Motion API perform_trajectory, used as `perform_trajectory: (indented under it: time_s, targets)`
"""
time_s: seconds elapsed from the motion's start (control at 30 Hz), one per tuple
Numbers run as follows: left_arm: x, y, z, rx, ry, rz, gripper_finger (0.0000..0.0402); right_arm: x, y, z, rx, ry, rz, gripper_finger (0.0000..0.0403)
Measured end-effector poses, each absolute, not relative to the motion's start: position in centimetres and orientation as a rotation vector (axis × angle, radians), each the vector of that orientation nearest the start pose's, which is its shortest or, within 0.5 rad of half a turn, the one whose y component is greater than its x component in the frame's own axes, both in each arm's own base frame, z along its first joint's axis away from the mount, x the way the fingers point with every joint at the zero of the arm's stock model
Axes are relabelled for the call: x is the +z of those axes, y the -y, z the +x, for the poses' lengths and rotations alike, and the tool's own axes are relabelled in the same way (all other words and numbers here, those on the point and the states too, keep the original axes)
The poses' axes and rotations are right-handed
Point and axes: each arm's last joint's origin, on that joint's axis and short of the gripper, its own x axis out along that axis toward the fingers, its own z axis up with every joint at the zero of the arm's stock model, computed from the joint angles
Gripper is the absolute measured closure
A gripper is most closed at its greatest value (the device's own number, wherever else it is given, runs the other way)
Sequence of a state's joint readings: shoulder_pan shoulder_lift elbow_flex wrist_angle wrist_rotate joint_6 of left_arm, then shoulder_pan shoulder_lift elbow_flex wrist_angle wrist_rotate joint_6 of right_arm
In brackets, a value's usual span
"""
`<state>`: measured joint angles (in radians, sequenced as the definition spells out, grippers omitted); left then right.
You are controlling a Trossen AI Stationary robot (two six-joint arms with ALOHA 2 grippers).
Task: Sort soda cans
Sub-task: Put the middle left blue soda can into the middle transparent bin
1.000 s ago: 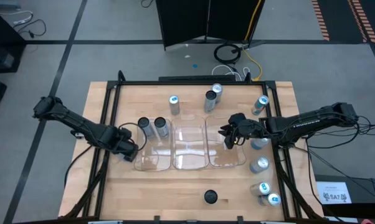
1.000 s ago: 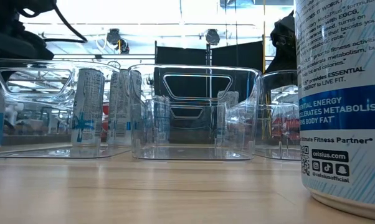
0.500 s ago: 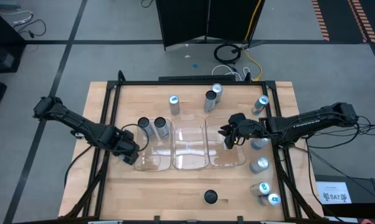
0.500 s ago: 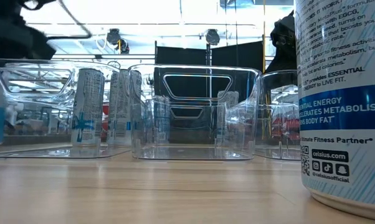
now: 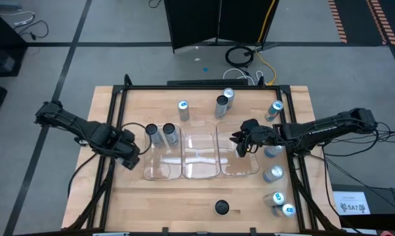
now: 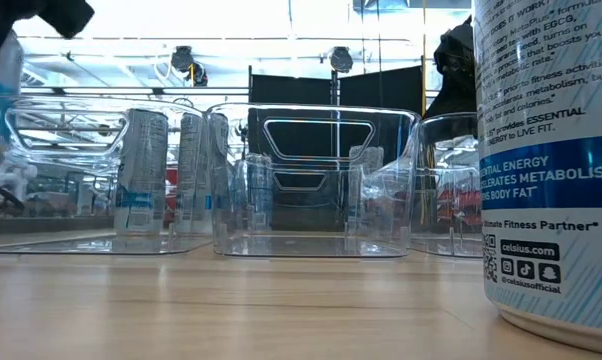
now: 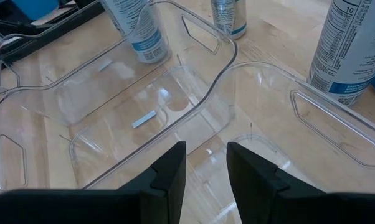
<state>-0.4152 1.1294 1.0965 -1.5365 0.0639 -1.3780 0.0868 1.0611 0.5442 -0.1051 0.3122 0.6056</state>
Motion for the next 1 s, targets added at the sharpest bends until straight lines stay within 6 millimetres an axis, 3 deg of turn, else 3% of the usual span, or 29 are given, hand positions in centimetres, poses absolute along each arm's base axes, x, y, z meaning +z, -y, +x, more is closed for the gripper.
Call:
perform_trajectory:
  time_s: [0.33,0.53,0.77,1.0]
  targets:
    - [35.7,6.3,15.5,0.508,-1.126,-0.704,0.0093,21.1,-1.0,21.3,-0.384,-0.503,0.454,0.0296]
    - [38.2,4.9,18.4,0.428,-0.841,-0.604,0.0093,21.3,-0.9,21.4,-0.381,-0.483,0.451,0.0296]
    - [39.0,-0.9,24.5,0.406,-0.784,-0.507,0.0092,21.7,-0.6,21.6,-0.379,-0.436,0.465,0.0296]
    - [36.2,-7.3,32.5,0.299,-0.945,-0.447,0.0091,21.7,-0.7,21.6,-0.38,-0.439,0.473,0.0296]
